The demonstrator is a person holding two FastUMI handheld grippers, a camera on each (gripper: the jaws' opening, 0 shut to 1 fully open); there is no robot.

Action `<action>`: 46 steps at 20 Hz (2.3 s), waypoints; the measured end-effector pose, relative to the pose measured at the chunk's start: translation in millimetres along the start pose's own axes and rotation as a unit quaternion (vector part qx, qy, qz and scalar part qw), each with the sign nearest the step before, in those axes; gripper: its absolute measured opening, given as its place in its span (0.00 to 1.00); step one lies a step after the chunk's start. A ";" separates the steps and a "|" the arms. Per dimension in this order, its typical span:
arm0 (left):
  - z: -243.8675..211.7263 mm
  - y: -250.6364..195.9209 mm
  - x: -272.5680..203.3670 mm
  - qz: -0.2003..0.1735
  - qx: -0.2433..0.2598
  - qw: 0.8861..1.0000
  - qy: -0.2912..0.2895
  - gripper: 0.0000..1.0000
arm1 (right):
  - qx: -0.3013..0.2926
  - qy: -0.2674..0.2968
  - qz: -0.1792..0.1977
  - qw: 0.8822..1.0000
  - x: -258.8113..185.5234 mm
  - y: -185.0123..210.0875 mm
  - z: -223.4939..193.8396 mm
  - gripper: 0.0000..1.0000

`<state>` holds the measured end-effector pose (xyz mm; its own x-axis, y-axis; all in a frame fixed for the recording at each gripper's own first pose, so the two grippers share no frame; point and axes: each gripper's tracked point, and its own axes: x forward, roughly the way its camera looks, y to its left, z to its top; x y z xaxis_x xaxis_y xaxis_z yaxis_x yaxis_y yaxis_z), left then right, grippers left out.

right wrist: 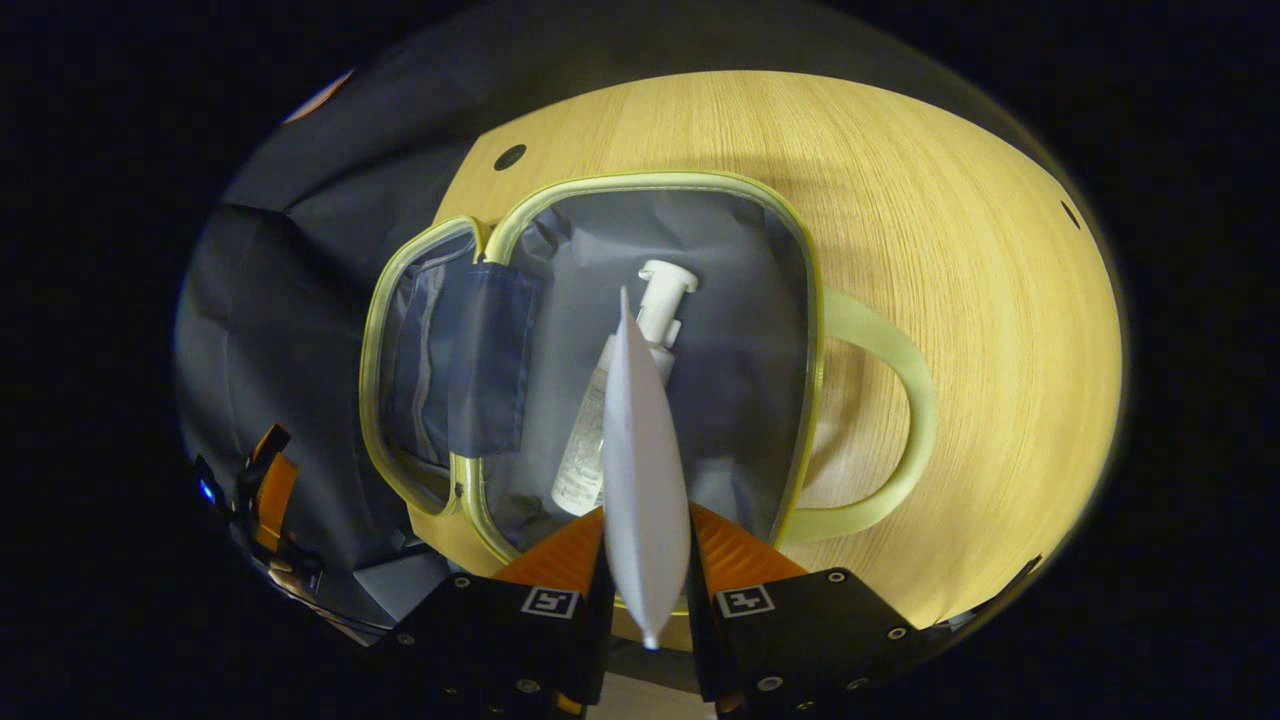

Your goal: First open the suitcase, pack the skin care products into it, and then close the suitcase.

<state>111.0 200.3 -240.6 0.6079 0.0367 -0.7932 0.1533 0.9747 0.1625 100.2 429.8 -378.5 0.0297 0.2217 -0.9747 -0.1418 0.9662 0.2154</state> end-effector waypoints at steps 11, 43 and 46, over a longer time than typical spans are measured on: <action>-5.2 21.6 0.5 0.016 -0.035 0.999 0.003 0.99 | 0.026 -0.038 0.031 0.998 -19.0 19.5 13.6 0.96; -50.9 141.7 170.8 -0.129 -0.361 0.924 -0.009 0.59 | 0.150 -0.282 0.117 0.940 -184.3 25.0 8.3 0.96; -51.5 139.2 174.9 -0.129 -0.391 0.911 0.002 0.16 | 0.153 -0.284 0.117 0.939 -186.6 19.0 4.5 0.95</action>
<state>198.5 353.8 -386.9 0.6278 -0.2165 -0.7476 -0.3123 0.8098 -0.4967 96.4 407.4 -192.3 0.5683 0.3832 -0.7281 0.0783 0.8557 0.5115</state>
